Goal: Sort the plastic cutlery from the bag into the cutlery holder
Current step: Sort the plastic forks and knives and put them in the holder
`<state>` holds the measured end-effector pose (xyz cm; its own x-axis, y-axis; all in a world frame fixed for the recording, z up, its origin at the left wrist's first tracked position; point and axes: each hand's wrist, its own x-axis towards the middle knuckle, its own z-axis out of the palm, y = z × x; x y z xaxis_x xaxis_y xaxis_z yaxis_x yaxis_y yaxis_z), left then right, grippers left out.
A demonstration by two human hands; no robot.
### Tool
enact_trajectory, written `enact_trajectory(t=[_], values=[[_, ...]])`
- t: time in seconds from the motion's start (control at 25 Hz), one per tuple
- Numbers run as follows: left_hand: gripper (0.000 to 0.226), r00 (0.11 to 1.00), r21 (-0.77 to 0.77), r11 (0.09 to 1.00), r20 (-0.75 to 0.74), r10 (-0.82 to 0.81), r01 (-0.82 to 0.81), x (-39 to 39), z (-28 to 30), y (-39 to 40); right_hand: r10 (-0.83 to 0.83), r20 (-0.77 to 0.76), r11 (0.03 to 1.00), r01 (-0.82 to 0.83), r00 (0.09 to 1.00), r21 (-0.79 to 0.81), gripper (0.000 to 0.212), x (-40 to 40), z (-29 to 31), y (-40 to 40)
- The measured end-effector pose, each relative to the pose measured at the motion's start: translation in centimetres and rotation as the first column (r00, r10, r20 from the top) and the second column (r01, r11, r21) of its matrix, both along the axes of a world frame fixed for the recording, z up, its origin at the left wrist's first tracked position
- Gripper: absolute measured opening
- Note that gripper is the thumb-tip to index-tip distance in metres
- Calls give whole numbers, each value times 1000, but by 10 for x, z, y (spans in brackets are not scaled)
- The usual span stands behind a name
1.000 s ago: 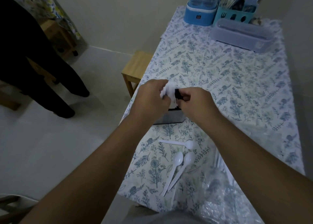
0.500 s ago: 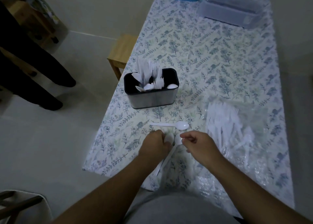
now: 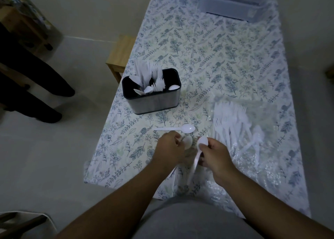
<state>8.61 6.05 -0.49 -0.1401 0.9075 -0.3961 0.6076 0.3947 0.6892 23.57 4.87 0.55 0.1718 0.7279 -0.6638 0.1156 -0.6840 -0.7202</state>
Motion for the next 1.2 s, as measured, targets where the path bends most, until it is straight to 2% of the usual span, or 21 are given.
enact_trajectory(t=[0.12,0.2,0.28,0.4,0.48,0.56,0.64,0.72,0.8,0.84,0.92,0.96,1.04,1.12,1.2], values=[[13,992,-18,998,-112,-60,58,6,-7,7,-131,-146,985,111,981,-132,28,7,-4,2],[13,988,-21,997,-134,-76,74,9,-8,11,-131,-194,981,100,972,-164,26,9,-5,2],[13,995,-48,997,-70,-67,64,11,-6,12,-54,-225,990,23,973,-139,24,11,-7,1],[13,977,-136,990,211,-9,38,15,1,13,-33,-317,996,5,948,-87,21,8,-8,2],[11,965,-103,995,261,31,-4,16,4,15,-27,-276,998,10,961,-61,21,8,-11,3],[8,998,92,996,55,-15,10,11,-1,23,-46,-189,996,31,981,-80,21,12,-11,4],[21,974,226,962,-196,-112,156,4,-12,36,-57,-155,993,40,986,-109,20,14,-5,5],[27,901,163,937,-364,-235,310,3,-20,46,-71,-145,992,55,987,-111,22,15,-1,6],[16,882,80,942,-386,-272,326,6,-23,50,-106,-161,990,89,981,-110,23,15,-1,6],[12,913,62,958,-324,-246,280,7,-21,49,-115,-177,989,96,977,-113,24,16,-1,6],[12,992,-2,995,-79,-99,99,10,-11,43,-132,-241,987,105,962,-119,26,18,0,8],[13,998,-49,999,59,-15,18,12,-4,37,-135,-290,987,105,948,-119,27,19,2,9],[17,954,-131,986,268,133,-101,20,7,22,-152,-401,986,112,904,-120,30,16,5,11],[22,917,-150,976,342,203,-160,27,15,12,-190,-462,979,132,866,-155,39,7,8,11],[21,913,-106,979,354,203,-176,30,17,8,-235,-491,968,153,839,-201,49,-2,10,11]])
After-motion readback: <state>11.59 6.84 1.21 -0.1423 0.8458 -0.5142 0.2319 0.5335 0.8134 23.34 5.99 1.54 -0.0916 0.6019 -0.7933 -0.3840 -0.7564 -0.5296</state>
